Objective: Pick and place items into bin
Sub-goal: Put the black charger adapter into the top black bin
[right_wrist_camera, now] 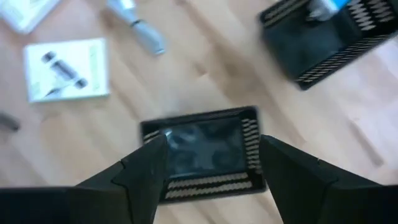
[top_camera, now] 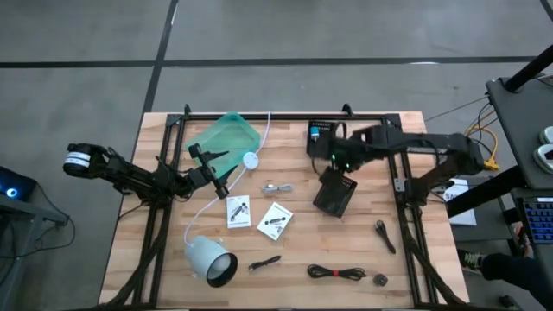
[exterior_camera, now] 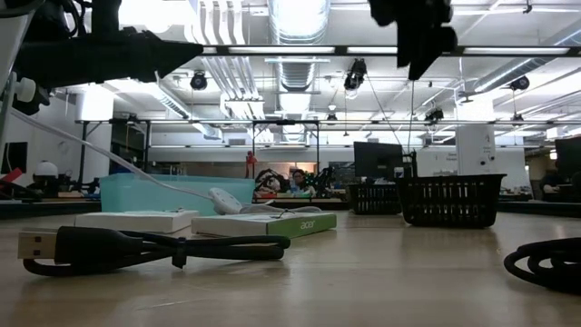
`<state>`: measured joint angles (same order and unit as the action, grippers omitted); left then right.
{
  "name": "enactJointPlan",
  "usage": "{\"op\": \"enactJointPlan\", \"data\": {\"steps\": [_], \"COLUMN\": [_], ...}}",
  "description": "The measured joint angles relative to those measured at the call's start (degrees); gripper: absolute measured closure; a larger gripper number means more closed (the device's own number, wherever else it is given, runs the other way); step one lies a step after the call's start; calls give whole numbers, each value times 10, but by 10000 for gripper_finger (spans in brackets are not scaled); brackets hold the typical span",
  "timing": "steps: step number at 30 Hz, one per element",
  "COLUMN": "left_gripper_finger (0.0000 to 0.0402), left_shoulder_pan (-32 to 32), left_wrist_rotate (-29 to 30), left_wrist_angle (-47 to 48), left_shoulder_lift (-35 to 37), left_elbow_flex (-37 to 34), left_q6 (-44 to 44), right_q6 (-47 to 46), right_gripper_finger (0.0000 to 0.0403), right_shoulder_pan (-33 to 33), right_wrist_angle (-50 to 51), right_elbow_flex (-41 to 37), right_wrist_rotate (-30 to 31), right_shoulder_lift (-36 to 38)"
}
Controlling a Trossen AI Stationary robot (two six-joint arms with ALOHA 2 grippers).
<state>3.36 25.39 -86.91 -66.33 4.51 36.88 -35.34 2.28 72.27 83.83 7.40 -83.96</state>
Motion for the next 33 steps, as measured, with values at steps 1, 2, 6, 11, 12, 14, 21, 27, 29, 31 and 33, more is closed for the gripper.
{"op": "enactJointPlan", "data": {"steps": [1, 2, 6, 11, 12, 14, 21, 27, 29, 31, 33], "left_gripper_finger": [185, 185, 185, 185, 185, 185, 185, 185, 185, 185, 185], "left_shoulder_pan": [0, 0, 0, 0, 0, 0, 0, 0, 0, 0, 0], "left_wrist_rotate": [0, 0, 0, 0, 0, 0, 0, 0, 0, 0, 0], "left_wrist_angle": [0, 0, 0, 0, 0, 0, 0, 0, 0, 0, 0], "left_shoulder_lift": [0, 0, 0, 0, 0, 0, 0, 0, 0, 0, 0], "left_elbow_flex": [0, 0, 0, 0, 0, 0, 0, 1, 1, 1, 1], "left_q6": [0, 0, 0, 0, 0, 0, 0, -1, -2, -2, -3], "right_q6": [-6, -10, -21, -54, -57, -66, -236, -437, -506, -570, -621], "right_gripper_finger": [167, 167, 166, 166, 165, 163, 145, 117, 107, 99, 93], "right_shoulder_pan": [-18, -35, -106, -195, -215, -254, -362, -429, -447, -461, -475], "right_wrist_angle": [0, 0, 0, -3, -3, -5, -7, -7, -11, -13, -17], "right_elbow_flex": [0, 0, 0, -2, -3, -3, -3, -2, -1, 0, 1], "right_wrist_rotate": [0, -3, -16, -58, -68, -75, -74, -82, -101, -135, -176], "right_shoulder_lift": [0, 0, -7, -25, -28, -39, -89, -144, -162, -179, -194]}}
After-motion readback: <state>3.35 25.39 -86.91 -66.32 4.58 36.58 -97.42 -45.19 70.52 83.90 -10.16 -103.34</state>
